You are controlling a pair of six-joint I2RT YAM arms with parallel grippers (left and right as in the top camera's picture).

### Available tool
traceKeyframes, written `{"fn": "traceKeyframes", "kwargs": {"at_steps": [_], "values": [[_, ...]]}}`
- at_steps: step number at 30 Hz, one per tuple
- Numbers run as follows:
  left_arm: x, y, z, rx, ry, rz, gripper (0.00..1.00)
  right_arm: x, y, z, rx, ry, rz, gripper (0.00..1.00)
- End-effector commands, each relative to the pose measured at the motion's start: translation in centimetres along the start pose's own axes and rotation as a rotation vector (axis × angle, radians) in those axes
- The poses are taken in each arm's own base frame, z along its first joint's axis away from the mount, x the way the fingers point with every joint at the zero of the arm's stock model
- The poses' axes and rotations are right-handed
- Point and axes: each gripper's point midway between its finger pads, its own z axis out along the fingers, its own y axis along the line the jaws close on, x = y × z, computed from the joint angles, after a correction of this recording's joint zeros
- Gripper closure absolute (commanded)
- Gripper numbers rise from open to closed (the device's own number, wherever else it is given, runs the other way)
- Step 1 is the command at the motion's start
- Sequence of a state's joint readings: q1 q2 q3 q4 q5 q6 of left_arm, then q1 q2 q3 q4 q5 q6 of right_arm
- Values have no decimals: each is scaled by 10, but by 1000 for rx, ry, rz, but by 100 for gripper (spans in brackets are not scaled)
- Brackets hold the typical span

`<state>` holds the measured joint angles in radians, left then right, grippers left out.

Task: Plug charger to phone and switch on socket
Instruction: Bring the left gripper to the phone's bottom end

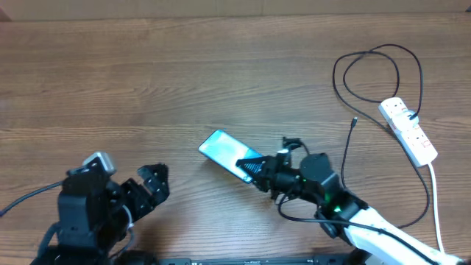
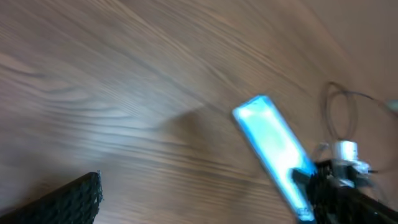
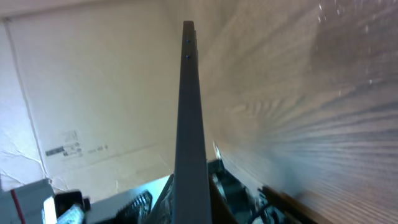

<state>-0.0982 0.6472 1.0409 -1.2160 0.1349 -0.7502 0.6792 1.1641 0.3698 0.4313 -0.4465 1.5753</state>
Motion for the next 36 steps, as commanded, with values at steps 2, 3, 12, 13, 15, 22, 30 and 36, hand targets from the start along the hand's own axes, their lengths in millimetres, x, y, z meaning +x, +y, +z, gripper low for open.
{"fn": "traceKeyframes", "kwargs": {"at_steps": [2,3,12,13,15,22,30,36], "values": [[33,-18,28,149,186,-132,0,4,6,6,-26,35,17,96],[39,-18,34,155,216,-169,0,4,7,6,-29,35,16,96],[81,-32,74,333,459,-346,1,7,26,5,-106,45,-25,96],[81,-34,76,353,466,-353,3,7,26,5,-107,46,-25,96],[81,-36,82,379,471,-374,7,9,26,5,-105,57,-19,96],[78,-36,91,387,459,-439,19,12,26,5,-102,77,0,96],[68,-39,93,404,414,-438,26,20,24,4,-93,120,47,96],[61,-43,94,423,381,-435,31,24,24,5,-87,141,90,96]]}}
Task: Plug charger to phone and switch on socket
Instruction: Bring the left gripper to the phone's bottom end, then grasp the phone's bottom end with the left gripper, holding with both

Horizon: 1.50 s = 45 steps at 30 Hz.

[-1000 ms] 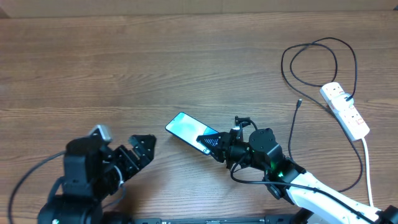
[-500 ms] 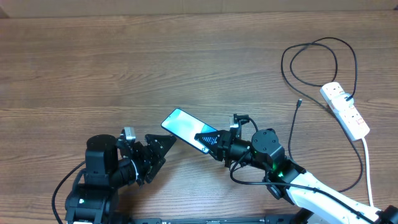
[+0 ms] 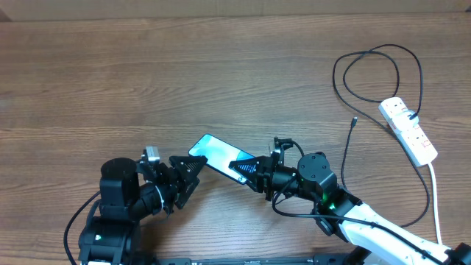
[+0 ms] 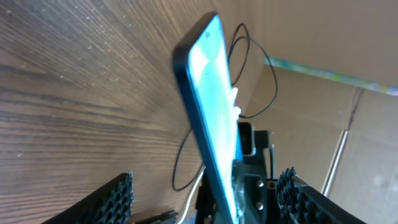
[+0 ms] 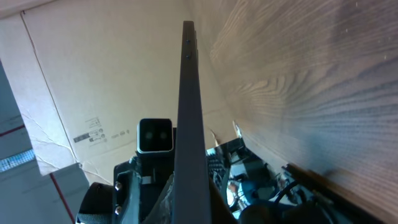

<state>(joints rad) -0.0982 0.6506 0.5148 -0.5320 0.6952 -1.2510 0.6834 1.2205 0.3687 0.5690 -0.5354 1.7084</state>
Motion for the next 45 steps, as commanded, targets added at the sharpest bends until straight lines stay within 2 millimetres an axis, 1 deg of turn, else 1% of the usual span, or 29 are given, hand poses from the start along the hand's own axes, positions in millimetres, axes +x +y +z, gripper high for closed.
{"fn": "traceKeyframes", "kwargs": {"at_steps": [1,7,9,13,16,19,24,27,30,41,45], "values": [[-4,0,0,0,-24,-11,32,12,11,1,-29,43,-4,96],[-7,5,1,-11,-39,-29,34,23,13,5,-41,57,3,96],[-7,13,4,-21,-35,-67,39,25,15,7,-51,49,-4,96],[-7,20,10,-18,-31,-90,41,26,14,9,-53,35,-6,96],[-8,18,13,6,-29,-102,42,26,14,10,-55,23,-15,96],[-9,12,17,46,-28,-105,42,26,14,11,-56,16,-18,96],[-11,6,18,69,-43,-101,42,27,13,11,-54,21,-19,96],[-13,6,18,68,-55,-118,42,31,12,12,-51,32,-21,96],[-14,6,18,71,-59,-123,45,35,11,13,-48,41,-22,96],[-17,6,17,71,-74,-141,50,36,11,13,-47,48,-22,96],[-16,6,19,68,-75,-154,51,40,10,15,-45,52,-22,96]]}}
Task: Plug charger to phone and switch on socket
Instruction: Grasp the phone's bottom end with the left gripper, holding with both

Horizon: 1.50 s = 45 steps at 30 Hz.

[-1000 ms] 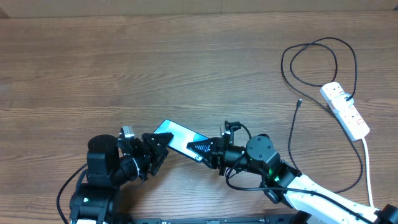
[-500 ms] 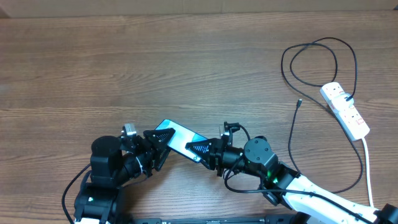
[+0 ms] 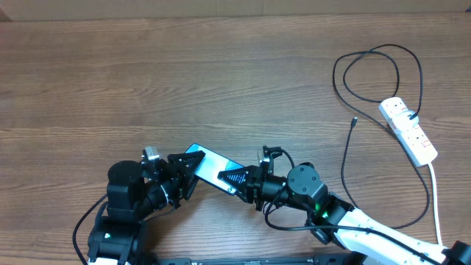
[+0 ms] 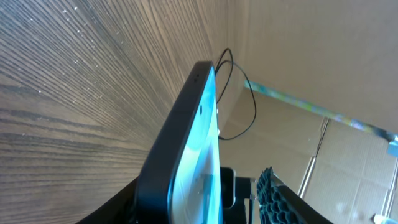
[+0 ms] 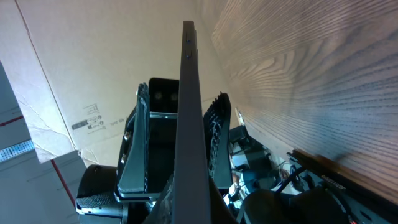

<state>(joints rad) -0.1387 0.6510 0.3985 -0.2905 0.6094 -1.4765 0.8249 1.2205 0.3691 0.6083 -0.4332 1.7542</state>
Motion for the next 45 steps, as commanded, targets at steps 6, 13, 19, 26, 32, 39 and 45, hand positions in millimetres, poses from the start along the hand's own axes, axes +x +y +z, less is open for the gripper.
{"fn": "traceKeyframes", "kwargs": {"at_steps": [6,13,19,26,32,39,45], "values": [[8,-4,11,11,25,1,53,10,10,3,-33,3,-26,96],[11,6,24,-38,61,-16,62,9,10,3,-34,0,-26,96],[14,9,30,-54,101,-37,74,9,10,3,-34,-1,-26,96],[17,-7,32,8,131,-26,78,9,10,3,-34,-1,-26,96],[24,-8,31,11,174,-30,81,9,10,3,-34,-1,-26,96],[29,-8,30,11,202,-33,89,9,10,3,-34,-1,-26,96],[35,-9,29,12,237,-44,95,8,10,3,-34,-3,-26,96]]}}
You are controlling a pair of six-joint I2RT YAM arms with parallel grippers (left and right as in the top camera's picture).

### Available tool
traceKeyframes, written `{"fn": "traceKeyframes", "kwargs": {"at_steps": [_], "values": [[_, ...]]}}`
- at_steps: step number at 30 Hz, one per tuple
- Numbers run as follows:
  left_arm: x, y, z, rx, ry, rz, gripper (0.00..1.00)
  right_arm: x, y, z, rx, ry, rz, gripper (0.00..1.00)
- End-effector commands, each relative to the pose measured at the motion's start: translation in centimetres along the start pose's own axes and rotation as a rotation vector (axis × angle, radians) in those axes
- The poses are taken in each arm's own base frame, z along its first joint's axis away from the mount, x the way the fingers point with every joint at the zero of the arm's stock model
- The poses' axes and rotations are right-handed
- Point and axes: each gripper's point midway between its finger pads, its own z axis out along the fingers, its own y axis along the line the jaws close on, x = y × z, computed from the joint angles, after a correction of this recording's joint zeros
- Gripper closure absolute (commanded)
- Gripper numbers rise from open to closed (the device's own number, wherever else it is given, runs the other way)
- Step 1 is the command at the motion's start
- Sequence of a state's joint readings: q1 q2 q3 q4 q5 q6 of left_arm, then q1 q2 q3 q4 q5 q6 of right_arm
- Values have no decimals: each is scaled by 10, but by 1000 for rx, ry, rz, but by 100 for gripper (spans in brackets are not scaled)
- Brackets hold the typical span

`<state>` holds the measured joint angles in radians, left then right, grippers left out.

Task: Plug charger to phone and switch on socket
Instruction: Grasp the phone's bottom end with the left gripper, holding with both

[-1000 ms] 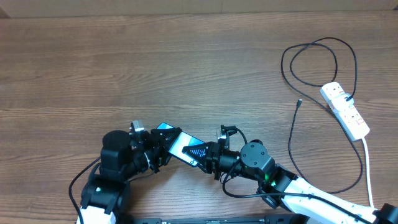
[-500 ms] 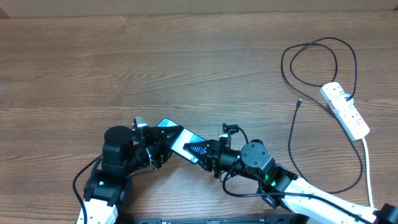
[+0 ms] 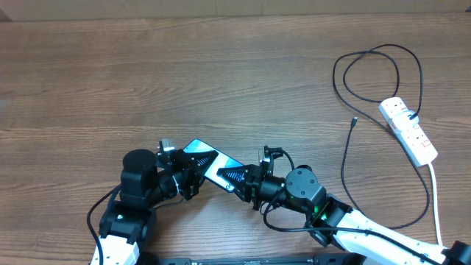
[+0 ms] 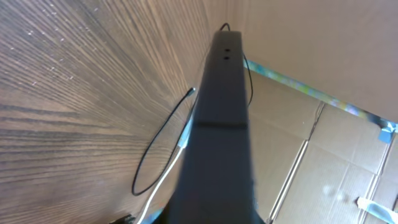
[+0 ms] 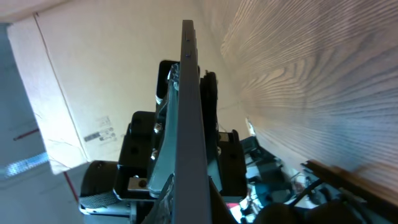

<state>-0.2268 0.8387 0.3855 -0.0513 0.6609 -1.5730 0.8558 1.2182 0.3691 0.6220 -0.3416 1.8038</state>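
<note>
The phone (image 3: 208,161), screen lit blue, hangs tilted above the table between both arms. My right gripper (image 3: 241,179) is shut on its right end. My left gripper (image 3: 190,175) is shut on its left end. In the left wrist view the phone (image 4: 221,124) is a dark edge filling the middle and hides the fingers. In the right wrist view the phone's edge (image 5: 189,112) runs up the middle, with the left gripper's fingers (image 5: 210,93) pressed on either side. The charger plug (image 3: 354,121) lies on the table at the right, its black cable (image 3: 368,55) looping to the white socket strip (image 3: 409,131).
The wooden table (image 3: 147,81) stretches bare at the back and left. The strip's white lead (image 3: 434,199) runs down the right edge. Cardboard walls surround the table in the wrist views.
My left gripper, then open astride the phone's left end, has shut on it. The phone has turned edge-on to the left wrist camera. My right gripper still holds the other end.
First my right gripper held the phone up alone while my left arm sat low at the left. Then the left gripper stood open near the phone's left end, then astride it. Now both grippers hold the phone.
</note>
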Motion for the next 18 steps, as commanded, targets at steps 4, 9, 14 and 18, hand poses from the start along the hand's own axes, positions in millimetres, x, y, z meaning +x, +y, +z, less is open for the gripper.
{"fn": "traceKeyframes", "kwargs": {"at_steps": [4,9,14,18], "values": [[24,-1,0,-2,130,-34,95,12,5,0,-6,53,-63,96],[25,-1,-1,-3,135,-44,96,12,5,0,-6,54,-63,96],[24,-1,-1,-3,134,-43,96,13,5,0,-5,56,-64,88],[23,0,0,-7,128,-37,96,13,4,0,-5,56,-63,76]]}}
